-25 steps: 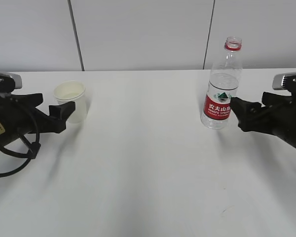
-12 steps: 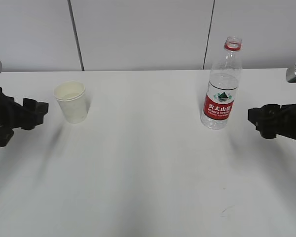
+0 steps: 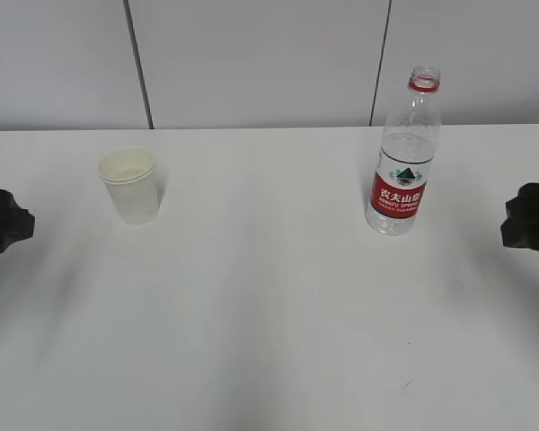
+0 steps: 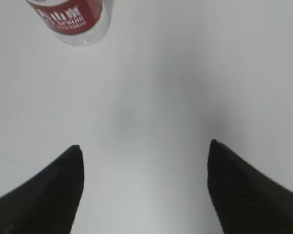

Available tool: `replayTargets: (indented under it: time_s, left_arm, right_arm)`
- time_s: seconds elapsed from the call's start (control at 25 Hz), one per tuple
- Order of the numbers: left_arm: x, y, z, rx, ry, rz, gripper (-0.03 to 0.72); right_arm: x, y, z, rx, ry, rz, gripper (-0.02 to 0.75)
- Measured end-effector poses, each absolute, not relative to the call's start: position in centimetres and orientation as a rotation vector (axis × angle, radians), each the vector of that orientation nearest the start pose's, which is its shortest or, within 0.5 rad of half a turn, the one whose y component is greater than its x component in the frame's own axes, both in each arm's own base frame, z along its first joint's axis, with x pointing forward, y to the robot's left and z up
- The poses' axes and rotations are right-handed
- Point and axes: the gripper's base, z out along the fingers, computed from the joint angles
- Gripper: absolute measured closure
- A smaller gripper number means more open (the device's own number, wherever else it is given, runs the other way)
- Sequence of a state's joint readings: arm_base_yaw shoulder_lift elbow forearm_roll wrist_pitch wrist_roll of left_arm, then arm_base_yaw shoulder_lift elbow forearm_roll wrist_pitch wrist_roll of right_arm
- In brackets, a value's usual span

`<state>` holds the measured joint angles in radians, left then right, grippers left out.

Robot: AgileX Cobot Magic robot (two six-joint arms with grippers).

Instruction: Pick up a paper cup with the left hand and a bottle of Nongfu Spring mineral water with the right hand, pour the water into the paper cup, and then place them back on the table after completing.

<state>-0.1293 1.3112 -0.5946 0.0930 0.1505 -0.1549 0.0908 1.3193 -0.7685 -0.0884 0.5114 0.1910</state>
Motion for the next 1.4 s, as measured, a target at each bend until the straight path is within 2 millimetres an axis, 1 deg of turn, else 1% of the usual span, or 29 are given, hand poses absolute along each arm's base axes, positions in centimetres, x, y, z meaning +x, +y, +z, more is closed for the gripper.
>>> replayTargets:
  time_s: [0.16,0.36,0.48,0.6,0.8,1.04,1.24,1.32,1.4]
  left_arm:
    - [23.6,-2.7,23.0,0.045,2.527,-0.039,0.200]
    - [22.6,-2.4,25.1,0.022,2.779,0.025,0.207]
    - [21.8,-2.2,26.0,0.011,2.902,0.057,0.208]
    - [21.2,-2.1,26.6,0.005,2.981,0.079,0.209]
    - [20.9,-2.2,27.3,0.026,3.027,0.067,0.209]
    - [20.8,-2.8,27.4,-0.004,3.037,-0.043,0.211]
    - [20.7,-2.8,27.6,0.027,3.029,-0.034,0.211]
    - [20.3,-2.6,27.9,0.041,3.010,-0.023,0.211]
    - [19.4,-2.5,28.3,0.042,2.985,-0.027,0.211]
  right_arm:
    - [24.9,1.9,25.5,0.090,2.670,0.026,0.190]
    - [24.4,2.2,27.1,0.140,2.793,0.069,0.232]
    - [23.6,2.3,27.5,0.147,2.890,0.079,0.247]
    - [22.7,2.3,27.4,0.121,3.001,0.070,0.253]
    - [22.3,2.3,27.3,0.102,3.041,0.068,0.255]
    - [22.3,2.5,27.4,0.088,3.042,0.093,0.255]
    - [22.3,2.5,27.5,0.086,3.038,0.103,0.255]
    - [21.7,2.7,27.7,0.076,3.031,0.139,0.255]
    - [20.9,2.9,27.7,0.062,3.025,0.180,0.255]
